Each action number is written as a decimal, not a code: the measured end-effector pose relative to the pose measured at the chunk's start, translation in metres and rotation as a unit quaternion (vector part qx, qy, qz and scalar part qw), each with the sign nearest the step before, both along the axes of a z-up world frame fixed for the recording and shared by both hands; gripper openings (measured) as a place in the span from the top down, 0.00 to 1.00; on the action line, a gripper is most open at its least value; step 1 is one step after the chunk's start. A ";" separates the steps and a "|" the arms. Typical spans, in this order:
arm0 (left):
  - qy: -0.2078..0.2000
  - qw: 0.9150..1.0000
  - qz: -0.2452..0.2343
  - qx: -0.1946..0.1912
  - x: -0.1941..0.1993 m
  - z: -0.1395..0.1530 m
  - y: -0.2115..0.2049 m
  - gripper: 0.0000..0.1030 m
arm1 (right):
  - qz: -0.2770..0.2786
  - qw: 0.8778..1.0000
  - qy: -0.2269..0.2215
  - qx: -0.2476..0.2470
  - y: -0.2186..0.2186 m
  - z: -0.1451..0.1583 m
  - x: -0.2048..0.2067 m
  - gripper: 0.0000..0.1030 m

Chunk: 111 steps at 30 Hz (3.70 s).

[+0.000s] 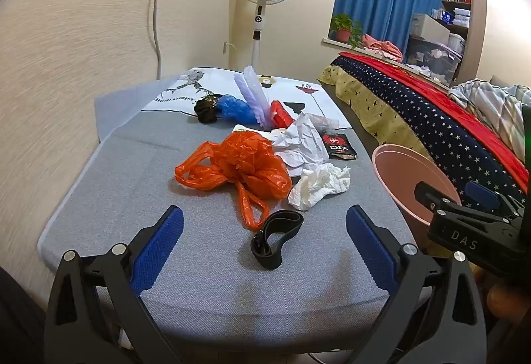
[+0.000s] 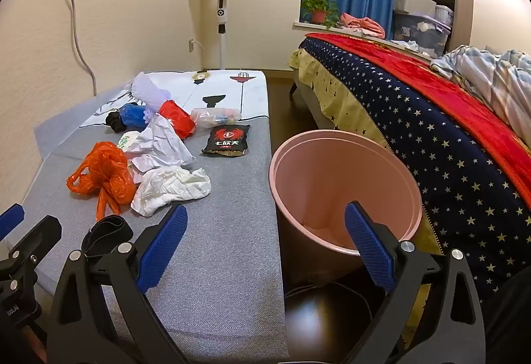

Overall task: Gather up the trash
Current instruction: 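Grasp the black strap with the left gripper while the right gripper grasps the white tissue, then carry the strap and tissue with both grippers over the pink bin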

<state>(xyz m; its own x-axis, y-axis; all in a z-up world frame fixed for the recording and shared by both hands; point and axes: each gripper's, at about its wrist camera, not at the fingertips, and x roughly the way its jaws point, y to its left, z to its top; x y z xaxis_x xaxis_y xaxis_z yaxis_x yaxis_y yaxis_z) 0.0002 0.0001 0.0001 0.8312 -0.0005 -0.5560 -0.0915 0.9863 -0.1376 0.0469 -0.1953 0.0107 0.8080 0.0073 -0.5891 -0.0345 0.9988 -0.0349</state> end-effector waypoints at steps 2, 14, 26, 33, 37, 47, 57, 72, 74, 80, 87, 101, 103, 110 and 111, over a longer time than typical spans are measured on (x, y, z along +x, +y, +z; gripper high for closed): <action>0.000 1.000 0.000 0.000 0.000 0.000 0.000 0.08 | 0.000 1.000 0.000 0.000 0.000 0.000 0.000 0.09; 0.023 1.000 0.005 -0.011 0.004 -0.006 0.001 0.21 | 0.006 1.000 0.008 0.027 -0.009 0.003 0.006 0.33; 0.073 0.997 0.019 -0.027 0.028 -0.036 0.008 0.52 | 0.040 0.991 0.057 0.110 -0.006 -0.013 0.035 0.49; 0.090 0.994 0.004 -0.060 0.042 -0.050 0.010 0.75 | 0.066 0.986 0.076 0.135 0.007 -0.023 0.055 0.49; 0.091 0.993 -0.008 -0.071 0.045 -0.050 0.011 0.92 | 0.093 0.981 0.080 0.150 0.024 -0.026 0.066 0.49; 0.092 0.994 0.012 -0.063 0.042 -0.047 0.028 0.93 | 0.141 0.971 0.108 0.160 0.068 -0.039 0.085 0.62; 0.113 0.990 0.002 -0.085 0.045 -0.056 0.026 0.71 | 0.141 0.975 0.105 0.139 0.066 -0.036 0.087 0.97; 0.086 0.995 -0.010 -0.055 0.030 -0.039 0.019 0.92 | 0.124 0.979 0.053 0.152 0.025 0.005 0.061 0.98; 0.080 0.995 -0.011 -0.050 0.026 -0.034 0.018 0.92 | 0.122 0.980 0.046 0.151 0.020 0.011 0.056 0.98; 0.057 0.997 -0.018 -0.042 0.014 -0.018 0.012 0.92 | 0.117 0.982 0.025 0.145 0.003 0.029 0.040 0.98; 0.029 0.997 -0.040 -0.053 0.006 0.004 -0.005 0.92 | 0.107 0.984 0.009 0.143 -0.020 0.051 0.024 0.98; -0.023 0.992 -0.109 -0.063 0.034 0.076 -0.050 0.92 | 0.075 0.990 -0.007 0.115 -0.088 0.110 0.040 0.98; -0.026 0.990 -0.123 -0.059 0.044 0.083 -0.063 0.92 | 0.069 0.991 -0.012 0.110 -0.102 0.118 0.047 0.98; -0.034 0.984 -0.167 -0.044 0.088 0.098 -0.108 0.92 | 0.046 0.995 -0.029 0.086 -0.149 0.133 0.077 0.98; -0.034 0.984 -0.172 -0.043 0.097 0.097 -0.115 0.92 | 0.041 0.995 -0.030 0.084 -0.155 0.131 0.082 0.98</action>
